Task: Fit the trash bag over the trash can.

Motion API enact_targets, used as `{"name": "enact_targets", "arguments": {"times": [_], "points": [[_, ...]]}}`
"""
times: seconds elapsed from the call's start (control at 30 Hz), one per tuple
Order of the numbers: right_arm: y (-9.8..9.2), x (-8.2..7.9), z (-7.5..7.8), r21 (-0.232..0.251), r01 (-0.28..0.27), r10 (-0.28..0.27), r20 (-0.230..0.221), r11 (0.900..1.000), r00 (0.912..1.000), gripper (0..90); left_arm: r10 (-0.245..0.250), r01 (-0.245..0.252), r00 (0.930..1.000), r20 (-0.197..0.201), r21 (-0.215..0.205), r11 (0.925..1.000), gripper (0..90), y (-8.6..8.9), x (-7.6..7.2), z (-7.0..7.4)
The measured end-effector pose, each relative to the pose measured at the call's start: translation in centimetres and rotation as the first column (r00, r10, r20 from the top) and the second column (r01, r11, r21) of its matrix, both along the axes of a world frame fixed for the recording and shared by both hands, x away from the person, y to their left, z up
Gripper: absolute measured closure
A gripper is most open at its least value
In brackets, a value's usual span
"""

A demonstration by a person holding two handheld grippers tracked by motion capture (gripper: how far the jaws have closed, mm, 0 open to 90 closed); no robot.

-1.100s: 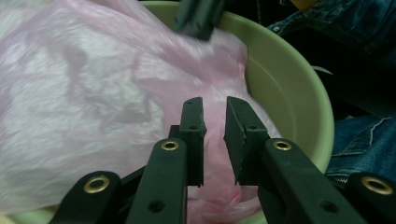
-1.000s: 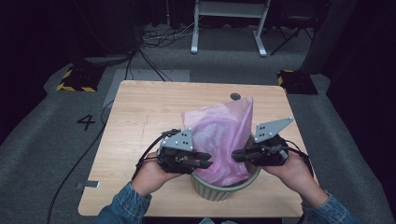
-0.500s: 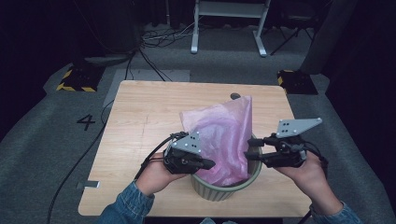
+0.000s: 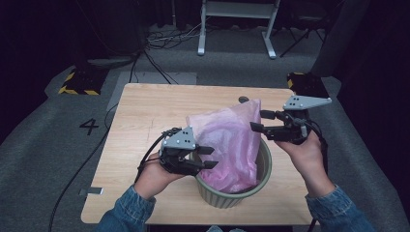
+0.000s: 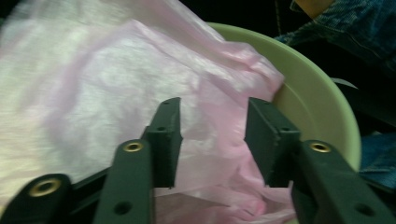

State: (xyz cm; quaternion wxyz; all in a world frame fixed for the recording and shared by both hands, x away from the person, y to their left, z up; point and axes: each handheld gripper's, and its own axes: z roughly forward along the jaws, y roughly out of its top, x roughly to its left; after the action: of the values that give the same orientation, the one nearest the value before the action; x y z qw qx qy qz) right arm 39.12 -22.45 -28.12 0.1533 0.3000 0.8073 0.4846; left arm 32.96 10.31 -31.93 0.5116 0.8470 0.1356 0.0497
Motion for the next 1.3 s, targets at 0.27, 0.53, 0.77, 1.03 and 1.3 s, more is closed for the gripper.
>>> {"name": "enact_targets", "arguments": {"times": [0.27,0.53,0.77,1.03,1.3], "points": [[0.8,1.8,-0.5,-0.052,-0.038,0.037,-0.028,0.998,0.9990,83.8,0.044,-0.045,0.9990,-0.002,-0.027,0.9987,54.0,0.9,0.8,0.0],[1.7,-1.0,-1.4,-0.050,-0.184,0.185,0.002,0.982,0.9828,89.8,0.055,-0.054,0.9985,0.006,-0.049,0.9973,55.1,1.1,0.9,0.3],[2.6,-5.1,-2.6,-0.069,-0.304,0.307,0.038,0.950,0.9508,89.7,0.053,-0.051,0.9975,0.048,-0.045,0.9977,53.9,0.1,0.5,0.9],[2.6,-6.3,-2.8,-0.064,-0.317,0.321,0.069,0.946,0.9446,86.4,-0.012,0.015,0.9948,0.101,-0.031,0.9994,51.9,-2.2,0.2,2.7],[3.0,-6.7,-2.5,-0.057,-0.342,0.346,0.100,0.938,0.9330,86.6,-0.043,0.044,0.9951,0.089,-0.005,0.9990,71.0,-4.2,0.8,2.7]]}}
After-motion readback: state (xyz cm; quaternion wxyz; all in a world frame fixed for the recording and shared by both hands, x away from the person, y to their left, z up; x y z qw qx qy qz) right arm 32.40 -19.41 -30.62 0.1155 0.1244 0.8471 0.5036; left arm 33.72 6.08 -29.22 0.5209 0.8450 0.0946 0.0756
